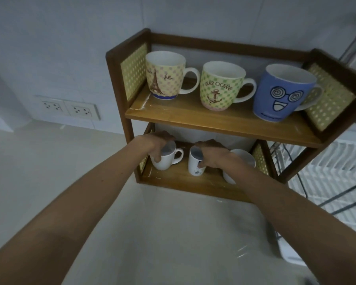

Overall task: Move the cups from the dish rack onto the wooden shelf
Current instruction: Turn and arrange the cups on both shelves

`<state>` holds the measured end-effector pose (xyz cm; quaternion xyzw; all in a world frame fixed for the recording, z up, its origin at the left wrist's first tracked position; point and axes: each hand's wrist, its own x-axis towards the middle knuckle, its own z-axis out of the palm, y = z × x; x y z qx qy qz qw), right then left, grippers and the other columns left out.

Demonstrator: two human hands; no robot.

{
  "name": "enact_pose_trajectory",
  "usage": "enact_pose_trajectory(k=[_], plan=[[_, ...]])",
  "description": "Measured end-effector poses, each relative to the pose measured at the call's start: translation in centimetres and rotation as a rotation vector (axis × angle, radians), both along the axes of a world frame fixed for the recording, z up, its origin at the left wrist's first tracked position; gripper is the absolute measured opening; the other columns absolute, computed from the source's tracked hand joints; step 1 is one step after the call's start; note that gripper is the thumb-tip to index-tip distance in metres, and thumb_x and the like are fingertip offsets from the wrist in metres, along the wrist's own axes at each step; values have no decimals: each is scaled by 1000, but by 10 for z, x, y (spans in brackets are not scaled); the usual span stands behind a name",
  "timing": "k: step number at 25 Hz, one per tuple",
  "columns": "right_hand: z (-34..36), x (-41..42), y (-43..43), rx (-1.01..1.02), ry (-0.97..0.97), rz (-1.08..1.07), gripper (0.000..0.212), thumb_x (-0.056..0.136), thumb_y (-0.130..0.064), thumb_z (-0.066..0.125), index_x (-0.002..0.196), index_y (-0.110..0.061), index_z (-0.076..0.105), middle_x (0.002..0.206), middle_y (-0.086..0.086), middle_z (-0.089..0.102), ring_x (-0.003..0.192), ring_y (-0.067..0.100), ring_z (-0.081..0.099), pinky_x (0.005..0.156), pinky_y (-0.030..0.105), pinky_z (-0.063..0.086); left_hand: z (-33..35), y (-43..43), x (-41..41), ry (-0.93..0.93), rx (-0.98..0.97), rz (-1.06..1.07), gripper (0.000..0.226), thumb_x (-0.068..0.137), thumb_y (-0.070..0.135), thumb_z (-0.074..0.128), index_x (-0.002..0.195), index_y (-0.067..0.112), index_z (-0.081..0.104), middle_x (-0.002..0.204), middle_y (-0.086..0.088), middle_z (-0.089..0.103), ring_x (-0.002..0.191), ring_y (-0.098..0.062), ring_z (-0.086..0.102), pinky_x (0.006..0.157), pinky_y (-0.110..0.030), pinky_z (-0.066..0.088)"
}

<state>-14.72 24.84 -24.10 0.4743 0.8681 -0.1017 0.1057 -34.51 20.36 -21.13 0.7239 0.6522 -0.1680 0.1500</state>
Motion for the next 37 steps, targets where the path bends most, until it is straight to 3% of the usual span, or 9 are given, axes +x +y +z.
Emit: enact_pose_trajectory(k=[3,6,9,11,14,18,22,28,37], plan=[[1,0,-2,8,-9,8,72,78,-25,75,139,-15,38,130,15,55,112,31,55,89,39,50,-4,-2,4,87,67,70,90,73,53,71,146,21,29,147,-9,39,131,-30,41,101,-40,42],[3,-1,-4,8,-14,2,71,78,-24,75,139,-15,39,129,15,55,112,30,56,88,37,50,-10,-2,16,50,146,281,85,77,74,47,134,11,46,137,-12,51,125,-29,48,98,-39,42],[5,-3,-5,2,-25,-9,73,79,-24,75,140,-15,37,131,15,55,113,30,55,90,37,50,1,1,11,33,79,216,93,77,71,51,147,14,28,152,-12,33,138,-30,33,106,-42,34],[5,-4,-6,-11,-24,-15,73,79,-23,75,141,-14,36,133,15,53,115,30,54,91,38,49,11,0,4,48,-109,21,95,77,51,69,151,27,14,157,-6,23,142,-31,25,109,-45,32],[8,-4,-7,-23,-31,-8,74,80,-21,73,143,-15,34,136,15,50,119,30,52,94,37,47,12,-4,-1,114,-90,-90,83,80,24,73,148,28,25,149,-7,36,134,-29,37,103,-39,40],[15,0,-8,-24,-75,84,67,84,-11,67,143,-18,34,139,12,47,122,30,48,100,42,43,6,-8,-5,126,160,-78,92,75,38,75,148,32,19,150,-7,37,137,-31,32,107,-41,34],[23,8,-5,-233,131,171,51,89,-12,59,137,-23,44,141,4,43,128,24,41,107,42,36,-4,-6,-4,-21,114,-88,90,76,46,72,149,29,20,152,-5,34,137,-29,35,105,-40,37],[15,1,-1,-194,98,-76,65,79,-58,62,133,-26,44,131,4,52,114,24,52,97,43,46,-17,-1,5,70,228,-10,92,73,63,65,146,20,29,151,-7,37,136,-31,37,105,-44,37],[20,8,4,-219,56,83,62,84,-12,65,140,-25,41,143,6,42,128,26,42,103,43,43,-21,1,6,20,267,143,88,69,70,64,136,18,42,138,-8,48,125,-29,48,95,-40,43]])
